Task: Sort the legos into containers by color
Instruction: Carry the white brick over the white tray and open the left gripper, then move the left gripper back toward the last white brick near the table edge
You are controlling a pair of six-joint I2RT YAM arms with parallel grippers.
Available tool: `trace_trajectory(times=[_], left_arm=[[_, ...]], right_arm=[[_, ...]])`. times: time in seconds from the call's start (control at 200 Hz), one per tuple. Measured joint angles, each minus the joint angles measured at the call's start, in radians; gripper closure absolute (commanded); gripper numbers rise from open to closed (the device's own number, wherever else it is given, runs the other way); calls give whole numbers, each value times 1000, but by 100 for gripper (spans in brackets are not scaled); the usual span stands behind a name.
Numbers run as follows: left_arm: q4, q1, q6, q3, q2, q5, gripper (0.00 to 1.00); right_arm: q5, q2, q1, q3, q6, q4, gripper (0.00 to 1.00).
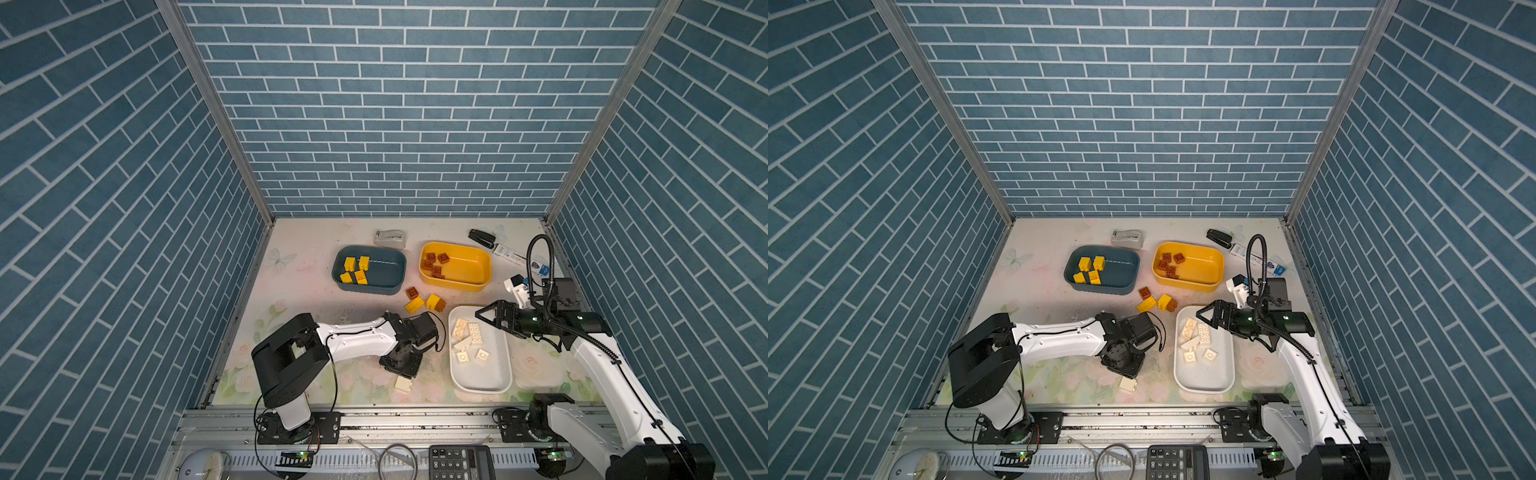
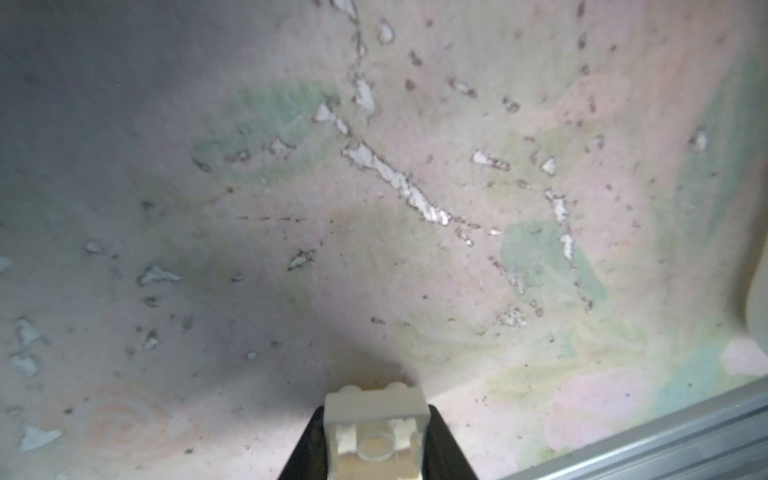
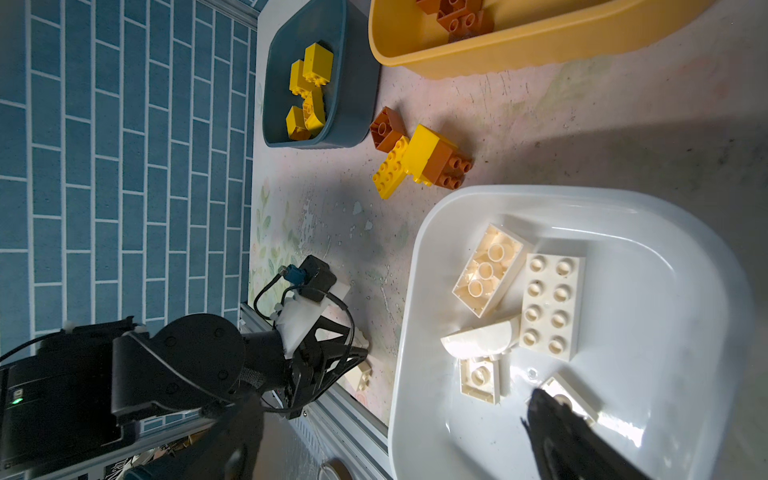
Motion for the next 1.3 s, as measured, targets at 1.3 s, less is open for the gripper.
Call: trace_trajectory(times=[1.3], left_arm=[[-96, -134, 512, 625, 291, 159, 42]], right_arm=[[70, 73, -147, 64, -99, -22, 1]])
